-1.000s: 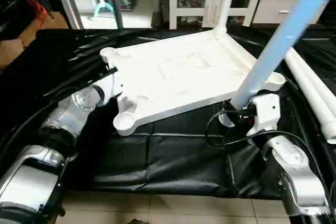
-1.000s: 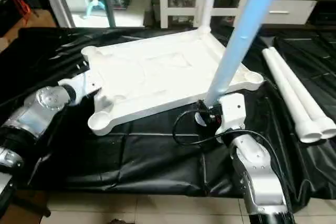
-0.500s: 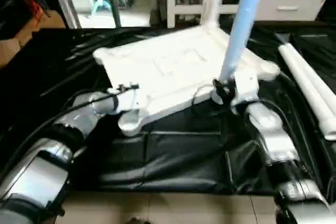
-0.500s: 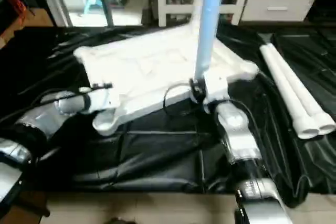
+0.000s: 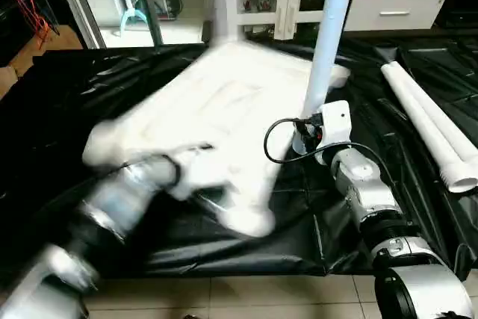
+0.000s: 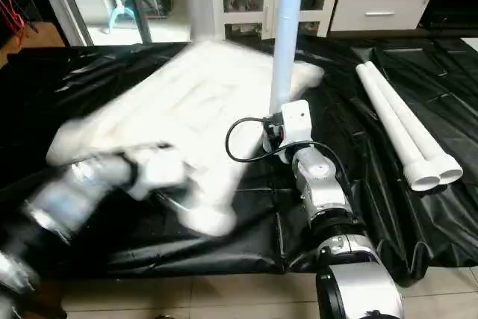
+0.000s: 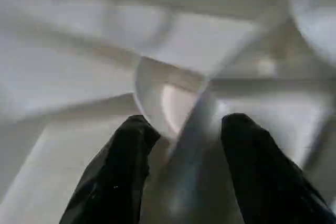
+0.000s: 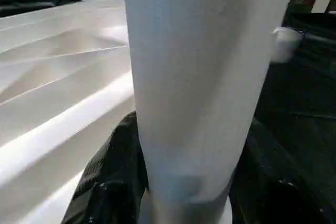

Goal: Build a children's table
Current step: Insert table leg to table base

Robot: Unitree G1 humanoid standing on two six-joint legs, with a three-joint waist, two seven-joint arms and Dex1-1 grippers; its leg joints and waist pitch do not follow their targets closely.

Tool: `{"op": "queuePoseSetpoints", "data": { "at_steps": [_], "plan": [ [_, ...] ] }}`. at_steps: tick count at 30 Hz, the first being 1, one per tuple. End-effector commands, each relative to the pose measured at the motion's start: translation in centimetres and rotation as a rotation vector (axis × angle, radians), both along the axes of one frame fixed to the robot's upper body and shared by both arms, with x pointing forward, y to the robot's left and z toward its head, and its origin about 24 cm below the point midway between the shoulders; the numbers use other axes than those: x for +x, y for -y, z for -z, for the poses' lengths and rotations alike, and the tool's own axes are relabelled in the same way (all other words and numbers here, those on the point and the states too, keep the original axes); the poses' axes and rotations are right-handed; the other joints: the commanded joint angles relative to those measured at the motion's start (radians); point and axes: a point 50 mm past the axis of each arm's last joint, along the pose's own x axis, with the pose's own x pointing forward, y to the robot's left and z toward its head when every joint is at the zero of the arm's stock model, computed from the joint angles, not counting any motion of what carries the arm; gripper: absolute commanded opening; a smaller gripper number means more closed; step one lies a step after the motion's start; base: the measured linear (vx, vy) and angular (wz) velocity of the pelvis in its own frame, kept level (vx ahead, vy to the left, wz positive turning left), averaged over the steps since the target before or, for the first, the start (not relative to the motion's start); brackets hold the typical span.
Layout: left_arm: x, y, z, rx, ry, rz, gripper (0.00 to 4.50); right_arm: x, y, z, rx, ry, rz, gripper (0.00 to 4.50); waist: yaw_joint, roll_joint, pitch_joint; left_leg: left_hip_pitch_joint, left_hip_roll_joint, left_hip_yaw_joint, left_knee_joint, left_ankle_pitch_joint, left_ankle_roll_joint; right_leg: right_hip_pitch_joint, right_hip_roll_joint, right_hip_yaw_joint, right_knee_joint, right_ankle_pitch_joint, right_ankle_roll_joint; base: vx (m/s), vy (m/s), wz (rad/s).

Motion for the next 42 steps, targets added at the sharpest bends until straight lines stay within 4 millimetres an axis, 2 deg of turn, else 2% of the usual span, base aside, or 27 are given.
{"op": "queuePoseSetpoints", "data": {
  "at_steps": [1,2,3,4,5,7,8,10,12,15,16,18,19,22,25,27,29,30,31,32,33,34,35,36,38,42],
  "plan": [
    [-2.3,4.7,0.1,-0.110,-0.080,0.169,2.39,0.3,-4.3,-1.7,0.085,0.067,-0.160,1.84,0.008,-0.011,-0.074,0.033,0.079,-0.030,-0.050,0.050,0.175,0.048,-0.080,0.031,-0.050,0.301,-0.328,0.000,0.000,0.00],
    [-2.3,5.6,-0.4,-0.159,-0.070,0.161,2.39,0.3,-4.4,-1.7,0.097,0.071,-0.165,1.84,0.013,-0.009,-0.075,0.038,0.082,-0.030,-0.050,0.041,0.173,0.045,-0.081,0.031,-0.054,0.300,-0.332,0.000,0.000,0.00],
    [-2.2,5.9,-0.6,-0.176,-0.059,0.154,2.39,0.3,-4.4,-1.8,0.097,0.074,-0.166,1.84,0.014,-0.013,-0.075,0.034,0.080,-0.031,-0.050,0.039,0.174,0.049,-0.081,0.032,-0.052,0.300,-0.331,0.000,0.000,0.00],
    [-1.8,6.6,-1.0,-0.211,-0.029,0.128,2.39,0.4,-4.4,-1.8,0.091,0.081,-0.166,1.84,0.015,-0.011,-0.077,0.034,0.080,-0.031,-0.049,0.044,0.177,0.048,-0.081,0.032,-0.051,0.305,-0.329,0.000,0.000,0.00],
    [-1.4,7.0,-1.3,-0.230,0.005,0.103,2.39,0.4,-4.3,-1.9,0.087,0.087,-0.161,1.84,0.014,-0.013,-0.075,0.035,0.081,-0.030,-0.049,0.042,0.180,0.047,-0.079,0.032,-0.053,0.315,-0.328,0.000,0.000,0.00],
    [-0.2,7.3,-2.3,-0.270,0.100,0.010,2.39,0.7,-3.7,-2.2,0.083,0.105,-0.134,1.84,0.017,-0.007,-0.079,0.035,0.081,-0.033,-0.046,0.052,0.190,0.048,-0.077,0.031,-0.049,0.329,-0.322,0.000,0.000,0.00],
    [0.6,6.9,-2.6,-0.267,0.139,-0.035,2.39,0.8,-3.3,-2.4,0.086,0.113,-0.118,1.84,0.018,-0.009,-0.078,0.035,0.081,-0.033,-0.046,0.061,0.195,0.047,-0.077,0.031,-0.049,0.338,-0.320,0.000,0.000,0.00],
    [1.2,6.4,-2.8,-0.261,0.164,-0.068,2.39,0.8,-2.9,-2.5,0.089,0.118,-0.108,1.84,0.025,-0.006,-0.082,0.038,0.083,-0.035,-0.042,0.078,0.203,0.044,-0.077,0.030,-0.047,0.356,-0.315,0.000,0.000,0.00],
    [2.5,4.4,-3.0,-0.214,0.219,-0.138,2.39,0.7,-1.8,-2.6,0.095,0.135,-0.087,1.84,0.030,-0.009,-0.080,0.035,0.082,-0.035,-0.043,0.077,0.213,0.043,-0.078,0.028,-0.046,0.351,-0.306,0.000,0.000,0.00],
    [2.8,3.7,-3.1,-0.209,0.230,-0.161,2.39,0.6,-1.4,-2.5,0.097,0.141,-0.077,1.84,0.028,-0.007,-0.083,0.036,0.085,-0.036,-0.041,0.104,0.215,0.043,-0.078,0.026,-0.040,0.380,-0.304,0.000,0.000,0.00],
    [3.1,3.2,-3.3,-0.217,0.238,-0.181,2.39,0.5,-1.0,-2.4,0.101,0.143,-0.068,1.84,0.029,-0.012,-0.083,0.035,0.083,-0.035,-0.040,0.114,0.219,0.043,-0.078,0.026,-0.039,0.384,-0.309,0.000,0.000,0.00],
    [3.4,2.7,-3.4,-0.223,0.254,-0.205,2.39,0.4,-0.7,-2.4,0.104,0.152,-0.062,1.84,0.030,-0.013,-0.083,0.035,0.082,-0.034,-0.039,0.117,0.222,0.042,-0.078,0.026,-0.040,0.377,-0.307,0.000,0.000,0.00],
    [3.7,2.3,-3.7,-0.235,0.271,-0.224,2.39,0.4,-0.5,-2.6,0.114,0.171,-0.055,1.84,0.031,-0.017,-0.082,0.035,0.082,-0.033,-0.039,0.111,0.221,0.041,-0.078,0.026,-0.042,0.365,-0.307,0.000,0.000,0.00],
    [4.3,1.5,-5.0,-0.306,0.283,-0.266,2.39,0.4,0.2,-3.9,0.151,0.231,-0.042,1.84,0.039,-0.014,-0.084,0.037,0.084,-0.033,-0.039,0.113,0.219,0.040,-0.078,0.026,-0.040,0.360,-0.302,0.000,0.000,0.00],
    [4.1,0.7,-6.0,-0.361,0.240,-0.287,2.39,0.3,0.7,-5.0,0.169,0.271,-0.049,1.84,0.046,-0.014,-0.086,0.040,0.086,-0.033,-0.038,0.133,0.222,0.036,-0.078,0.026,-0.037,0.366,-0.303,0.000,0.000,0.00],
    [3.5,-0.7,-6.1,-0.331,0.174,-0.306,2.39,0.0,1.3,-5.8,0.162,0.299,-0.070,1.84,0.051,-0.014,-0.083,0.040,0.087,-0.033,-0.039,0.145,0.226,0.035,-0.077,0.025,-0.036,0.360,-0.299,0.000,0.000,0.00],
    [2.2,-2.7,-5.5,-0.259,0.017,-0.346,2.39,-0.7,2.1,-6.6,0.144,0.320,-0.104,1.84,0.056,-0.015,-0.081,0.041,0.088,-0.033,-0.039,0.156,0.229,0.033,-0.076,0.026,-0.035,0.345,-0.285,0.000,0.000,0.00],
    [2.1,-2.8,-5.5,-0.256,0.005,-0.351,2.57,-0.8,2.1,-6.6,0.143,0.321,-0.106,1.84,0.055,-0.014,-0.079,0.041,0.085,-0.030,-0.040,0.150,0.224,0.030,-0.074,0.026,-0.038,0.325,-0.281,0.000,0.000,0.00],
    [1.4,-3.8,-5.2,-0.248,-0.088,-0.408,2.67,-1.3,2.6,-6.9,0.137,0.325,-0.124,1.84,0.054,-0.014,-0.079,0.040,0.082,-0.030,-0.039,0.147,0.219,0.031,-0.072,0.026,-0.039,0.317,-0.282,0.000,0.000,0.00],
    [1.0,-4.2,-5.0,-0.246,-0.130,-0.434,2.75,-1.7,2.8,-7.0,0.136,0.327,-0.134,1.84,0.058,-0.013,-0.076,0.042,0.084,-0.029,-0.042,0.134,0.204,0.031,-0.072,0.027,-0.040,0.306,-0.285,0.000,0.000,0.00],
    [0.0,-4.8,-5.0,-0.263,-0.184,-0.458,2.75,-2.4,3.1,-7.0,0.118,0.323,-0.162,1.84,0.058,-0.013,-0.076,0.040,0.083,-0.029,-0.043,0.127,0.203,0.030,-0.072,0.027,-0.042,0.295,-0.283,0.000,0.000,0.00],
    [0.0,-4.8,-5.0,-0.263,-0.184,-0.458,2.75,-2.4,3.1,-7.0,0.118,0.323,-0.162,1.84,0.060,-0.015,-0.075,0.039,0.083,-0.031,-0.044,0.121,0.199,0.033,-0.072,0.027,-0.043,0.286,-0.282,0.000,0.000,0.00],
    [-0.6,-5.4,-4.7,-0.262,-0.199,-0.491,2.80,-3.2,3.4,-6.9,0.096,0.314,-0.189,1.84,0.059,-0.018,-0.073,0.038,0.080,-0.028,-0.046,0.100,0.191,0.032,-0.069,0.027,-0.047,0.258,-0.283,0.000,0.000,0.00],
    [-0.6,-5.4,-4.7,-0.262,-0.199,-0.491,3.10,-3.2,3.4,-6.9,0.096,0.314,-0.189,1.84,0.062,-0.016,-0.072,0.039,0.081,-0.029,-0.047,0.093,0.185,0.031,-0.069,0.028,-0.051,0.247,-0.279,0.000,0.000,0.00],
    [-1.1,-6.2,-4.3,-0.205,-0.190,-0.528,3.17,-4.2,3.7,-6.6,0.080,0.292,-0.209,1.84,0.062,-0.029,-0.070,0.036,0.080,-0.028,-0.050,0.080,0.179,0.034,-0.069,0.029,-0.055,0.230,-0.276,0.000,0.000,0.00],
    [-2.1,-6.7,-3.8,-0.117,-0.238,-0.605,3.62,-5.5,4.1,-6.3,0.084,0.251,-0.210,1.84,0.061,-0.021,-0.067,0.039,0.081,-0.031,-0.053,0.088,0.171,0.031,-0.066,0.030,-0.054,0.214,-0.255,0.000,0.000,0.00]
  ]
}}
